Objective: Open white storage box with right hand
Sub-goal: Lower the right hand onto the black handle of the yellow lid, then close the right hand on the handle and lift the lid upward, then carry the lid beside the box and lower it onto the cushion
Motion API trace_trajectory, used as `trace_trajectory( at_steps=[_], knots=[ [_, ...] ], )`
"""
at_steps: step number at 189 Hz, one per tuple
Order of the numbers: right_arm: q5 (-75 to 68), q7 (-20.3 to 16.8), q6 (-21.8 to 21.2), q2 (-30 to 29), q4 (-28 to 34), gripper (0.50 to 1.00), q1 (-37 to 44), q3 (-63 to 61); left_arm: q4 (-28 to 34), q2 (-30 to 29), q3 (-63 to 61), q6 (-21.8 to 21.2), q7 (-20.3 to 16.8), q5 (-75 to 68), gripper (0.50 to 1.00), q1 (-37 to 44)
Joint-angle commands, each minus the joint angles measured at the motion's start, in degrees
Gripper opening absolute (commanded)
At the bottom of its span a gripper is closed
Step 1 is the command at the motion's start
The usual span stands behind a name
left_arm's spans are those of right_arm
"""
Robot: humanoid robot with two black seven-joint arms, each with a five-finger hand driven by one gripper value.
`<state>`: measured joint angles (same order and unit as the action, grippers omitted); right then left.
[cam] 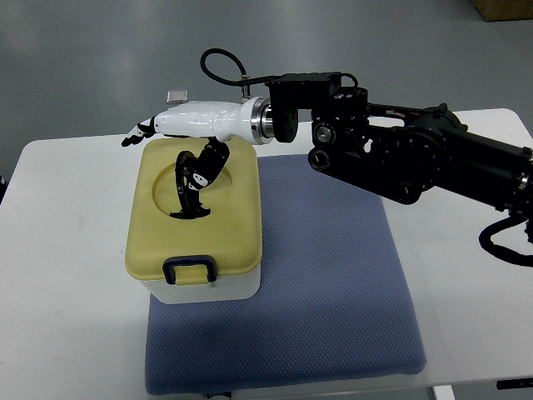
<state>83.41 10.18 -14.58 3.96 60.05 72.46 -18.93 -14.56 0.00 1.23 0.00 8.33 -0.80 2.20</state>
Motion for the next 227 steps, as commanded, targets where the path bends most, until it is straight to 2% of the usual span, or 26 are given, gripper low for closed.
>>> trace_trajectory(
  at_steps=[1,8,14,27,66,108,143,166,189,227],
  knots=[
    [0.0,1.3,0.2,0.0,-0.1,0.699,-0.1,0.2,0.1,0.0,0.0,0.0,0.0,0.0,1.000,0.0],
    [0.0,1.7,0.3,0.0,-0.1,0.625,-0.2,0.3,0.1,0.0,0.0,0.0,0.0,0.0,1.000,0.0],
    [0.1,1.8,0.4,0.0,-0.1,0.596,-0.2,0.3,0.1,0.0,0.0,0.0,0.0,0.0,1.000,0.0],
    [0.1,1.9,0.5,-0.1,-0.1,0.500,-0.2,0.3,0.2,0.0,-0.1,0.0,0.0,0.0,1.000,0.0],
    [-0.2,2.1,2.6,0.0,0.4,0.500,0.3,0.2,0.1,0.0,0.0,0.0,0.1,0.0,1.000,0.0],
    [-1.1,2.1,2.1,2.4,1.3,0.500,4.0,-0.8,0.1,0.0,-0.1,0.0,0.1,0.0,1.000,0.0],
    [-2.0,2.2,-0.9,11.8,4.9,0.500,7.1,-1.0,0.1,0.0,-0.2,0.0,0.2,0.0,1.000,0.0],
    [-2.0,2.7,-1.2,18.2,6.5,0.500,7.1,-1.0,-0.1,0.0,-0.3,0.0,0.3,0.0,1.000,0.0],
    [-2.0,4.5,-1.3,23.6,6.6,0.500,6.5,-0.8,-0.4,0.0,-0.2,0.0,0.4,-0.1,1.000,-0.1],
    [-1.7,4.6,-1.4,31.3,5.8,0.500,3.5,0.2,-0.4,0.0,-0.1,0.0,0.5,-0.1,1.000,-0.1]
  ],
)
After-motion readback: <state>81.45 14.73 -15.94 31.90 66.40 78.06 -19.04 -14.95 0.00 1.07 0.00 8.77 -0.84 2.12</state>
